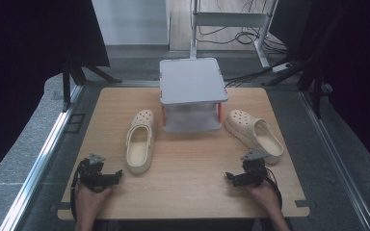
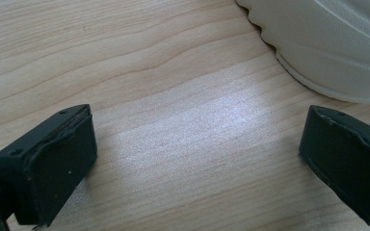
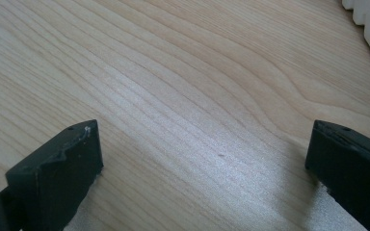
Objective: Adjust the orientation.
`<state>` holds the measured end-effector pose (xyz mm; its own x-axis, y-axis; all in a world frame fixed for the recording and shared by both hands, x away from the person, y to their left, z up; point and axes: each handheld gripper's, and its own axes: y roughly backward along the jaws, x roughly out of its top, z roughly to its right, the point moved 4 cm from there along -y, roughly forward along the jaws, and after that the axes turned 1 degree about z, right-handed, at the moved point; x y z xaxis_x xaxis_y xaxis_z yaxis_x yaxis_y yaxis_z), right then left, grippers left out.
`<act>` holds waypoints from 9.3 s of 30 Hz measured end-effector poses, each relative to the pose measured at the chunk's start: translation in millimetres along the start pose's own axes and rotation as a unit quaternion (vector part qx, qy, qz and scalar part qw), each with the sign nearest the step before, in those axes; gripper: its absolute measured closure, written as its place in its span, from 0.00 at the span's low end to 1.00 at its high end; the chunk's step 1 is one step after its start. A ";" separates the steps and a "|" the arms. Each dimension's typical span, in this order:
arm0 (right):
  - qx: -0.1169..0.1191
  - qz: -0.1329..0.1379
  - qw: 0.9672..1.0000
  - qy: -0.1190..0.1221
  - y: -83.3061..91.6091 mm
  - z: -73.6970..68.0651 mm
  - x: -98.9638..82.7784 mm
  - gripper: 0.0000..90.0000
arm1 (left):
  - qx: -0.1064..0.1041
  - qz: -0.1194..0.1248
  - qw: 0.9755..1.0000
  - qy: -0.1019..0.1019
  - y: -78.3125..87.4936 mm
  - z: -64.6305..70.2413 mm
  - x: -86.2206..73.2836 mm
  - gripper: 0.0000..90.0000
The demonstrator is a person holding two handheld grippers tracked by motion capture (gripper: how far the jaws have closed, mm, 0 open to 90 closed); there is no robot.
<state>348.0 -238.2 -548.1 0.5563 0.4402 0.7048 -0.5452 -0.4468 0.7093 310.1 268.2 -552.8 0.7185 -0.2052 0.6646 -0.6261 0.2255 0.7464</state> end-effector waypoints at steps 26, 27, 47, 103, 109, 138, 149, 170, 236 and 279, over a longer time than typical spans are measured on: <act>0.040 -0.008 0.999 0.017 12.5 -10.7 21.0 0.00 | 0.000 0.000 1.000 0.001 0.1 0.2 0.0 0.00; 0.041 -0.008 0.999 0.018 13.0 -11.5 23.1 0.00 | 0.000 0.000 1.000 0.001 0.1 0.2 0.0 0.00; 0.082 0.003 0.996 0.026 10.0 -30.3 77.0 0.03 | 0.001 0.000 1.000 0.000 0.0 0.2 0.0 0.00; 0.142 -0.028 0.988 0.048 -123.0 -151.0 235.5 0.20 | -0.004 0.000 1.000 -0.006 0.0 0.9 -0.1 0.00; 0.131 -0.033 0.990 0.036 -141.0 -158.9 242.3 0.27 | -0.004 0.000 1.000 -0.008 0.0 0.9 -0.1 0.00; 0.040 -0.084 0.993 0.070 -136.3 -170.2 257.3 0.83 | -0.007 -0.001 1.000 -0.010 0.0 1.5 0.0 0.00; 0.094 -0.080 0.985 0.123 -87.9 -182.0 255.3 0.83 | -0.007 0.001 1.000 -0.009 -0.2 1.7 0.1 0.00; 0.144 -0.056 0.977 0.149 -1.6 -155.6 194.7 0.83 | -0.008 -0.001 1.000 -0.010 -0.1 1.5 0.0 0.00; 0.066 -0.029 0.996 0.058 69.2 2.1 90.8 0.00 | -0.007 -0.001 1.000 -0.010 0.0 1.6 0.0 0.00; 0.019 -0.077 0.997 -0.020 11.1 117.4 102.2 0.85 | -0.007 0.000 1.000 -0.010 -0.2 1.6 0.0 0.00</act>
<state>472.5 -289.6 -469.2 0.6567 0.4751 0.5858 -0.4274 -0.4056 0.8080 309.7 266.6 -552.9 0.7122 -0.2241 0.6652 -0.6214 0.2394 0.7460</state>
